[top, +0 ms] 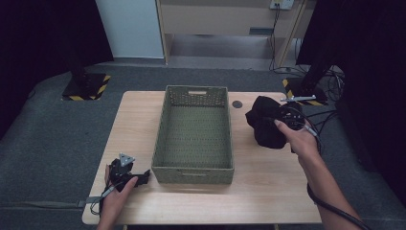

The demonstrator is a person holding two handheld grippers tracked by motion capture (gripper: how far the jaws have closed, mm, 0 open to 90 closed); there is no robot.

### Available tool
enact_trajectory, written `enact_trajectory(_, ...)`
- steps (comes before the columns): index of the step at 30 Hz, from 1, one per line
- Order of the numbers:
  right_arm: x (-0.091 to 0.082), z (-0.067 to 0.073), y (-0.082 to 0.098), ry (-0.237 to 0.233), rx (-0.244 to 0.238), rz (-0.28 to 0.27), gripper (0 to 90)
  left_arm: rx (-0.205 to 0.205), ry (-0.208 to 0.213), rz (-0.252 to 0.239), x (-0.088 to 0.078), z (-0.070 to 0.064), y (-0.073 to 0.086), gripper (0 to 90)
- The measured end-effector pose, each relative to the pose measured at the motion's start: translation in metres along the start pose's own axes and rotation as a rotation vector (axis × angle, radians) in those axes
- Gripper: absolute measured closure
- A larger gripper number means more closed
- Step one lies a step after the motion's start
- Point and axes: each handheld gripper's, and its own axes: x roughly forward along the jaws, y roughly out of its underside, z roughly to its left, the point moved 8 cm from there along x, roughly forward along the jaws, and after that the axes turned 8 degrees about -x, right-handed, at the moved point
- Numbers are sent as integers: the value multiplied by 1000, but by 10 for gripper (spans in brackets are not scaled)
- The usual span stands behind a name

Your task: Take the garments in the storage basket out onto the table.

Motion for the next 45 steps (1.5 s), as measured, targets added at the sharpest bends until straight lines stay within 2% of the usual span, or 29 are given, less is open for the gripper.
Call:
enact_trajectory(12,17,0,5,13,-10,24,581,0,0,0,0,0,0,0)
enact_trajectory(34,62,-12,42,43,20,96,571,0,0,0,0,0,0,0)
enact_trajectory(45,83,-7,58,43,11,129,557,0,0,0,0,0,0,0)
